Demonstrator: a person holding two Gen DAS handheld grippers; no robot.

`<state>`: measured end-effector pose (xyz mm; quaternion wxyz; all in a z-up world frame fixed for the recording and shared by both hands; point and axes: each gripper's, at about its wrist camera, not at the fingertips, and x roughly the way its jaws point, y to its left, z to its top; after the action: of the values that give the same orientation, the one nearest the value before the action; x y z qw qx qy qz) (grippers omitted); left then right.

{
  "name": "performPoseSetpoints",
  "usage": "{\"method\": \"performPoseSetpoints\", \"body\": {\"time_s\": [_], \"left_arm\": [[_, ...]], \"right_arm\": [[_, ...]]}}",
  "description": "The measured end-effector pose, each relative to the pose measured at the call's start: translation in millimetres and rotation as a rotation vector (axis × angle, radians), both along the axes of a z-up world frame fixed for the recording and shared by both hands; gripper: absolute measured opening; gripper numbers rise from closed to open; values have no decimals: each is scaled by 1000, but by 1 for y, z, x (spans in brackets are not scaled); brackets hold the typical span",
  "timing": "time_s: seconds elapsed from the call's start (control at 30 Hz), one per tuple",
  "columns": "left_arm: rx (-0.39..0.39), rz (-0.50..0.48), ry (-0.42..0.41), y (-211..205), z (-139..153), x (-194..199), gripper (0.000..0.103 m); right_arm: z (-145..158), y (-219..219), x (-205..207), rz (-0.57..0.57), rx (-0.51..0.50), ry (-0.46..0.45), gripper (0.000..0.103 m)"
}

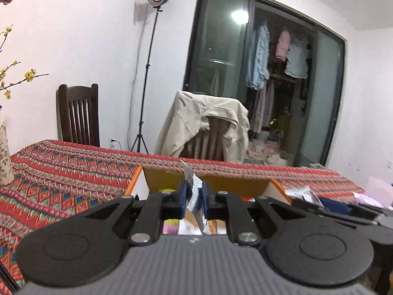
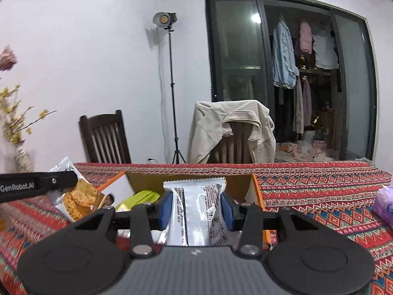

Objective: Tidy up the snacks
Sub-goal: 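Carry both white packets over the box and open both tools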

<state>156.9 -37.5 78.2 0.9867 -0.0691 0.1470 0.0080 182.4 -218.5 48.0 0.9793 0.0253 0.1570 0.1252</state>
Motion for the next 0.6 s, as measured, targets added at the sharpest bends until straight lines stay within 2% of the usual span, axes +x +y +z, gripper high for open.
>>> {"method": "performPoseSetpoints", "body": {"time_s": [0.23, 0.5, 0.6], "left_arm": [[-2, 63, 26, 5, -18, 51, 13], [10, 35, 33, 13, -40, 60, 13], [1, 36, 27, 16, -44, 59, 17]], "right_arm": [[-22, 10, 46, -90, -16, 5, 41], [-44, 14, 58, -40, -19, 37, 42], [-50, 15, 56, -42, -24, 50, 44]]}}
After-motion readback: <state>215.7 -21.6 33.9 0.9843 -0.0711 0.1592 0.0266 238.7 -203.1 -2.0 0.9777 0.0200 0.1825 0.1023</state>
